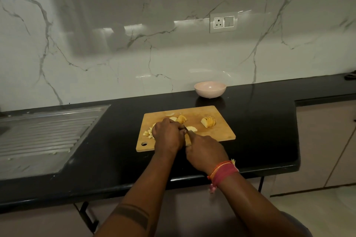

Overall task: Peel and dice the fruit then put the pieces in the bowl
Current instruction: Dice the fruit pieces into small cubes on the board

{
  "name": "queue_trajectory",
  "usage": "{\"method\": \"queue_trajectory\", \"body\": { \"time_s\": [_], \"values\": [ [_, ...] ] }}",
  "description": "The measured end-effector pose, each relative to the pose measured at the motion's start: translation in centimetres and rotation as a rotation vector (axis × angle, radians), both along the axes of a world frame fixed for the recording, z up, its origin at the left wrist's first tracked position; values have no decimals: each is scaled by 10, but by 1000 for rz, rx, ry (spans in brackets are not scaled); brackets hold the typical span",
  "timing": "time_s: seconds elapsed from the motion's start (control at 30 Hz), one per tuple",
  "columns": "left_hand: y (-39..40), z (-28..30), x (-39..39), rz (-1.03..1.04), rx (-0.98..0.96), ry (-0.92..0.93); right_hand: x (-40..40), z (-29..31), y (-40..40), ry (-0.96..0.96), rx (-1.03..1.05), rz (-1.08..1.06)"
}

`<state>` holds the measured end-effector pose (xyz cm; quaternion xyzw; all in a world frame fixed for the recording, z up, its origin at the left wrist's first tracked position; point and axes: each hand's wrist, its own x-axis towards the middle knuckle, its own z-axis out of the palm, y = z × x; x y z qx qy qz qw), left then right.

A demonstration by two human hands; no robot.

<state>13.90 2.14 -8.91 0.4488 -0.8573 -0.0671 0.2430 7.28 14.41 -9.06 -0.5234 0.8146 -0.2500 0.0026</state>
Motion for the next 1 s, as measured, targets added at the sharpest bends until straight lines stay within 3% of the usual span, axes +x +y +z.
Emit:
{"method": "queue_trajectory", "body": {
  "time_s": [0.27,0.5,0.73,1.0],
  "values": [
    [2,-4,-2,42,-43,27,-2,0,36,-51,-49,-17],
    [2,-3,8,97,-22,138,-10,1,19,-67,-37,-178],
    [-3,-2,13,184,52,284,32,-2,-11,-24,-6,-107],
    [-10,-4,12,171,5,238,22,-1,-16,-83,-76,-19]
  ]
}}
